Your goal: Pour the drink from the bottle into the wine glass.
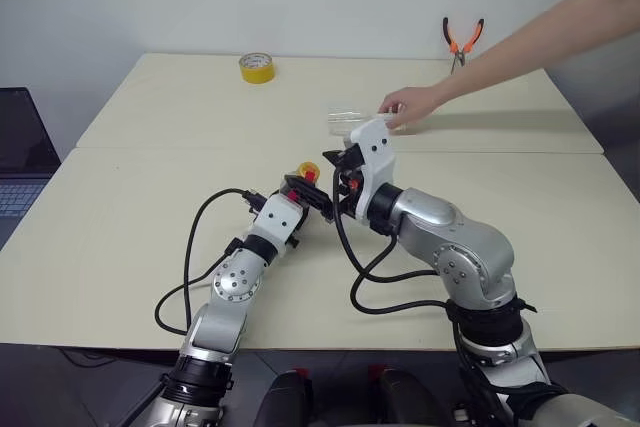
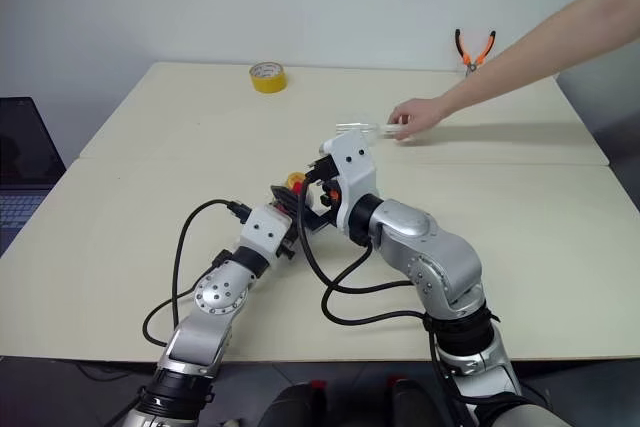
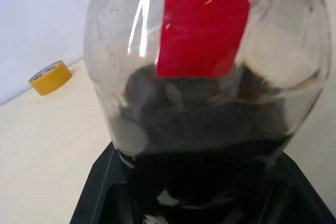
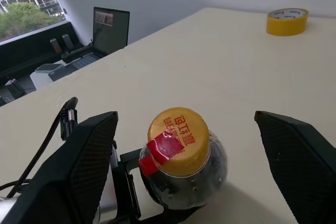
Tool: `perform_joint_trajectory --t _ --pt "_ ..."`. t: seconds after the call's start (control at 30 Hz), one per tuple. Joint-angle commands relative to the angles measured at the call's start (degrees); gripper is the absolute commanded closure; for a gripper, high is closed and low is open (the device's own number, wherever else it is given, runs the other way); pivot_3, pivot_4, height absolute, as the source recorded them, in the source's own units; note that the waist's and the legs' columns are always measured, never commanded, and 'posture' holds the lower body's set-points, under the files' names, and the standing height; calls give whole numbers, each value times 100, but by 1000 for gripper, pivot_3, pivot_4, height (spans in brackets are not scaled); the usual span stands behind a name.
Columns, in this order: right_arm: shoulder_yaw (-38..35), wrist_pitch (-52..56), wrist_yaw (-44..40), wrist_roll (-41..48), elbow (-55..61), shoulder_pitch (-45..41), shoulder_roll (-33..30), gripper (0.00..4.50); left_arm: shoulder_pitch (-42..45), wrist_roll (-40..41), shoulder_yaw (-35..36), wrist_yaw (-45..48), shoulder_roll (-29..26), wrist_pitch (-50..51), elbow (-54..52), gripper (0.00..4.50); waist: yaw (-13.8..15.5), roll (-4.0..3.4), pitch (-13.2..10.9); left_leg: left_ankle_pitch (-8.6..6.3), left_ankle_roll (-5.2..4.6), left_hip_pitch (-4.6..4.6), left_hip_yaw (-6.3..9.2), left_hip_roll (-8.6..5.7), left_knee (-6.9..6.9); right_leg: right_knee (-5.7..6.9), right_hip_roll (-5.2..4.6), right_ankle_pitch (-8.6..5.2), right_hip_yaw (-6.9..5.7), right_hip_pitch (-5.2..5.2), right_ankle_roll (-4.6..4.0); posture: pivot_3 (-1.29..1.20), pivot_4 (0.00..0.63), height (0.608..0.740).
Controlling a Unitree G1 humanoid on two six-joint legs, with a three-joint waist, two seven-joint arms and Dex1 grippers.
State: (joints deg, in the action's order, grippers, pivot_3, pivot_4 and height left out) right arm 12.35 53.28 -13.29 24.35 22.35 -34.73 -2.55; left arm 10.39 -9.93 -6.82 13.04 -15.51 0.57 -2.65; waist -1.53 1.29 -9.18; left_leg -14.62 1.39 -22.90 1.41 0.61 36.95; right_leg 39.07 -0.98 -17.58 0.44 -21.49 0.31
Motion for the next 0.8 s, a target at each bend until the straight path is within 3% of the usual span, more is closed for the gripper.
perform_joint_trajectory --t 0.03,0.1,0.17,0.27,0.53,0.8 --pt "-36 -105 12 -42 146 -21 15 1308 131 -5 65 -83 21 -195 -209 2686 0 0 0 0 0 0 0 0 0 0 0 0 0 0 0 0 150 740" --pt "-10 -107 -13 -96 142 -8 -27 2060 124 -7 72 -93 26 -183 -235 2686 0 0 0 0 0 0 0 0 0 0 0 0 0 0 0 0 150 740" --pt "46 -107 -57 -157 156 -5 -116 2288 116 -13 76 -107 34 -169 -268 2686 0 0 0 0 0 0 0 0 0 0 0 0 0 0 0 0 150 740" --pt "131 -212 -175 -227 154 -21 -264 3238 117 -10 88 -113 42 -147 -282 2720 0 0 0 0 0 -1 0 0 0 0 0 0 -1 0 0 0 150 740" --pt "409 -1146 -881 -544 -105 -21 -847 3274 149 8 110 -102 54 -92 -254 3347 0 0 0 0 0 -1 0 0 0 -2 0 0 -1 0 0 0 150 740" --pt "552 -3328 -2534 -1036 -1373 -457 -1650 3274 141 40 119 -73 66 -36 -280 3649 0 0 -5 0 -1 1 -1 0 1 -3 1 0 -2 1 0 0 150 740"
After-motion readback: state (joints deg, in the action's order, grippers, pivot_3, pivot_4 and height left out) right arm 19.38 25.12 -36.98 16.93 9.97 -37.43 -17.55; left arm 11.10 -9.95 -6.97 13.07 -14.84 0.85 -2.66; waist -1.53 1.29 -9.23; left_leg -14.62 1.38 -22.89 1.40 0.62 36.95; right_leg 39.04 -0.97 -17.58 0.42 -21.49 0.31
